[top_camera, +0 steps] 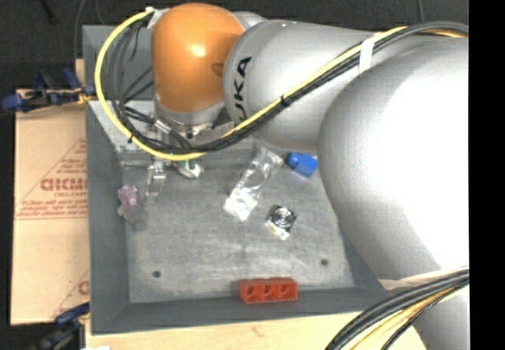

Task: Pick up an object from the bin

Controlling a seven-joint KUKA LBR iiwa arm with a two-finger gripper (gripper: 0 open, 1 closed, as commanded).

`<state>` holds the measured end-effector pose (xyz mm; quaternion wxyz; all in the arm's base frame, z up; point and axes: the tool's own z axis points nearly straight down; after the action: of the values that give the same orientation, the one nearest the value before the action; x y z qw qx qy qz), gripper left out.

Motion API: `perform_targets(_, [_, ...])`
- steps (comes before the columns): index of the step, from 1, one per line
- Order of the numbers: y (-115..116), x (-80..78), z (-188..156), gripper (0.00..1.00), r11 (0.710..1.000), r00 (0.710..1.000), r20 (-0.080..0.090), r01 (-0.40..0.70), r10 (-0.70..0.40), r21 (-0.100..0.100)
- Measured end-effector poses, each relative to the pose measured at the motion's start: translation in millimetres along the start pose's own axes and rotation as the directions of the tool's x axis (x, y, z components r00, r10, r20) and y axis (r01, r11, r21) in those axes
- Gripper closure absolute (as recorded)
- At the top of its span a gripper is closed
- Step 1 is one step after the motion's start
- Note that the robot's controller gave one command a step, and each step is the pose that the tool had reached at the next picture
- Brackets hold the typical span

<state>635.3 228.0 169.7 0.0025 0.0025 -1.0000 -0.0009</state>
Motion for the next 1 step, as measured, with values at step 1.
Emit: perform_targets(1, [-94.3, 18.6, 91.8, 0.0, 1.0, 1.0, 0.005, 0.023, -0.023, 0.004])
